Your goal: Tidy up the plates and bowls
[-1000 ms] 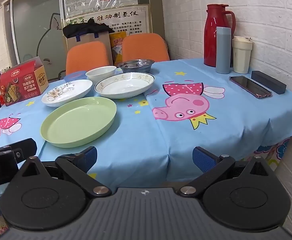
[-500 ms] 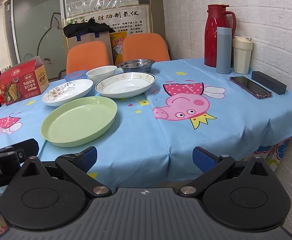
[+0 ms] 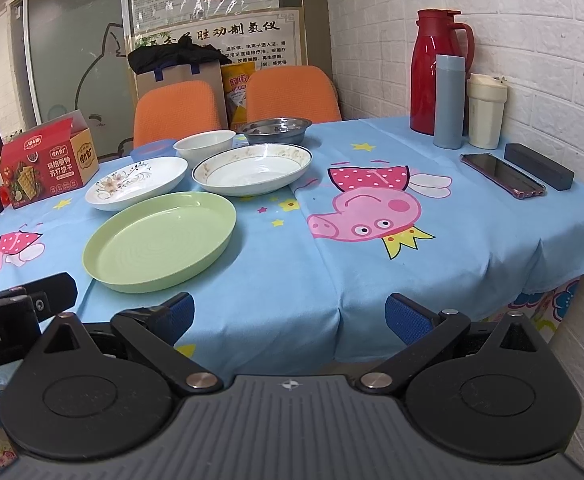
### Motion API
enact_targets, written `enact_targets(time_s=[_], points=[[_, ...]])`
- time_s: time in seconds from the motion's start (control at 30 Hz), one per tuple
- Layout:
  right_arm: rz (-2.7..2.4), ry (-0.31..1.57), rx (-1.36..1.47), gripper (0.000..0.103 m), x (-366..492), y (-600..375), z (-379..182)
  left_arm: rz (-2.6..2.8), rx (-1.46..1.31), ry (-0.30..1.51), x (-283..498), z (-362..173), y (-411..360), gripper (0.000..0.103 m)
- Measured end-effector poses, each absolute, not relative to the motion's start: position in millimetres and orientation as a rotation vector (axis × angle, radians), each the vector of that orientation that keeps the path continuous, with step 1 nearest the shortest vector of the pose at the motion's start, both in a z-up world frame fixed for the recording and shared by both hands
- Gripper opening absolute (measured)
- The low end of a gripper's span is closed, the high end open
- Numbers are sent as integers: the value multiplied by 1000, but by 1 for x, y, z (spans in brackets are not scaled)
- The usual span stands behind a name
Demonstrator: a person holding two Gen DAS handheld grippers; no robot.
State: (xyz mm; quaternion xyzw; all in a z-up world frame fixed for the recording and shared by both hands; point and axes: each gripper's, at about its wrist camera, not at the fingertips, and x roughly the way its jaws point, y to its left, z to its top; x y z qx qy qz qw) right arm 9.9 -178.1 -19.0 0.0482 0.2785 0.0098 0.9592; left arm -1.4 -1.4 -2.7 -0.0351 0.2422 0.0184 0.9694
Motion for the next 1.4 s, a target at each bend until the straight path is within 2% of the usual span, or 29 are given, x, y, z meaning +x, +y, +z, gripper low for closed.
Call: enact_targets(time_s=[1.4], points=[[20,579,83,103,11,-178,-20,37,-89,500,-2,-6,2,103]])
